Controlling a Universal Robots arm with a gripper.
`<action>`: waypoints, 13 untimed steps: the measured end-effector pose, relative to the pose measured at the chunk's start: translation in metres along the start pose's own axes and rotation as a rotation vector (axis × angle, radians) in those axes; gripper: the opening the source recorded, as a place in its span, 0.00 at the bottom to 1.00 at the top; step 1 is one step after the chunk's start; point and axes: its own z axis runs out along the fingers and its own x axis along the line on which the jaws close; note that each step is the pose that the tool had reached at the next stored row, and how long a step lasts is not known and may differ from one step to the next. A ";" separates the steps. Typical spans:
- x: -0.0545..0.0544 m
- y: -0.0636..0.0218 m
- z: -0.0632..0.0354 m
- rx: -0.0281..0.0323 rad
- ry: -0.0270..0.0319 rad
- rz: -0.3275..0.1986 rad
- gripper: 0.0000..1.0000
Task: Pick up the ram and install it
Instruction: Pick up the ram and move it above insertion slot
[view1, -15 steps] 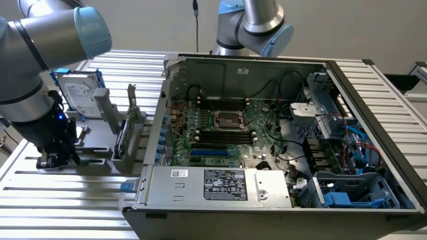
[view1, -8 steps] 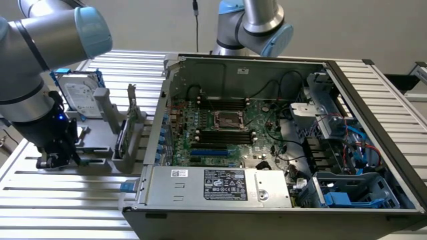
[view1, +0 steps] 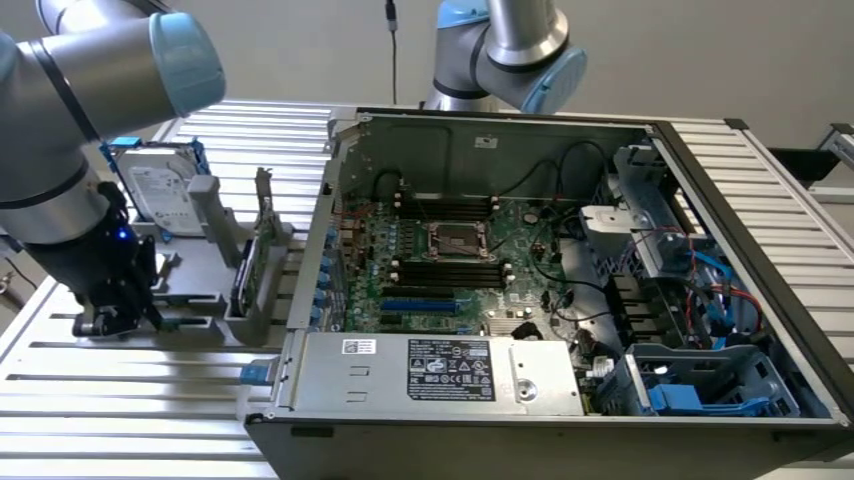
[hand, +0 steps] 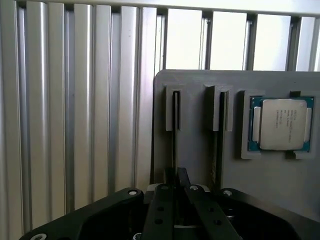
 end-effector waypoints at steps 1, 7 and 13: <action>0.000 0.0000 -0.0007 0.0001 -0.0003 0.000 0.14; 0.000 -0.0003 -0.0099 -0.0002 -0.0019 0.001 0.14; -0.001 -0.0010 -0.0301 -0.0010 -0.0044 0.001 0.14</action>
